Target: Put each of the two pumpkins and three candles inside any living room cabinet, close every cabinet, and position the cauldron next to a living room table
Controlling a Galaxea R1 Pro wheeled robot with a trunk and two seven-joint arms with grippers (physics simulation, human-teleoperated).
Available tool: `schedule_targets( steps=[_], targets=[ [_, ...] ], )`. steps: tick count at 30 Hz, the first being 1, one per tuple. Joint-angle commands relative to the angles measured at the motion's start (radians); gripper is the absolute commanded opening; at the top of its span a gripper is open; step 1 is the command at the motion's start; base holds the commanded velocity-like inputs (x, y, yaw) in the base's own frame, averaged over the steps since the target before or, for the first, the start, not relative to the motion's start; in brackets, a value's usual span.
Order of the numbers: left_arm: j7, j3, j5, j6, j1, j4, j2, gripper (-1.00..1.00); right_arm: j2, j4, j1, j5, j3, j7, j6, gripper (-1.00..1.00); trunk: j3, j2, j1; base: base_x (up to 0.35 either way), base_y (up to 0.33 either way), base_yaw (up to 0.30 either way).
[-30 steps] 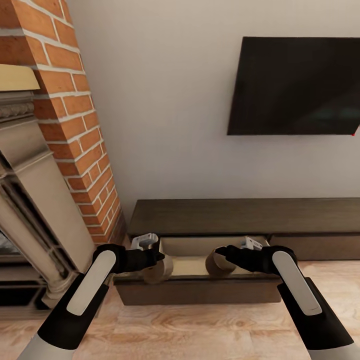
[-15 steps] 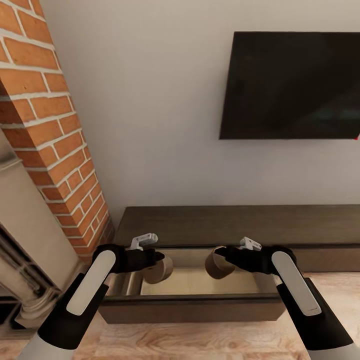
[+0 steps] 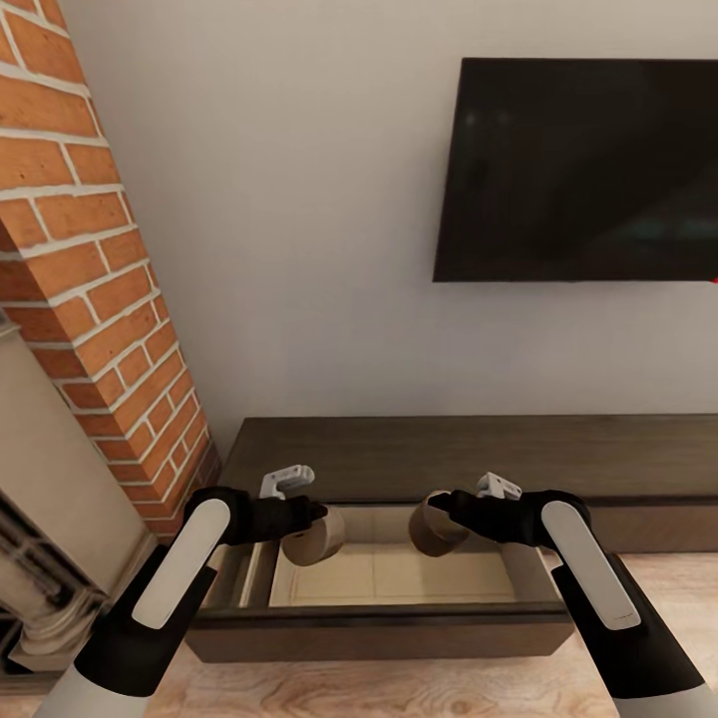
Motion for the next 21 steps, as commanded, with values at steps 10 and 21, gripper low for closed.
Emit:
schedule_targets(
  steps=[10, 21],
  targets=[
    [0.009, 0.002, 0.015, 0.0, -0.001, 0.0, -0.003, -1.0, 0.0, 0.002, 0.0, -0.003, 0.002, -0.011, 0.0, -1.0, -0.001, 0.0, 0.0, 0.014, 0.003, 0.0],
    [0.01, 0.003, 0.014, -0.001, -0.001, 0.006, -0.003, -1.0, 0.007, 0.016, -0.001, 0.09, 0.005, -0.011, -0.004, -1.0, -0.023, -0.049, 0.027, 0.0, 0.0, 0.0]
  ],
)
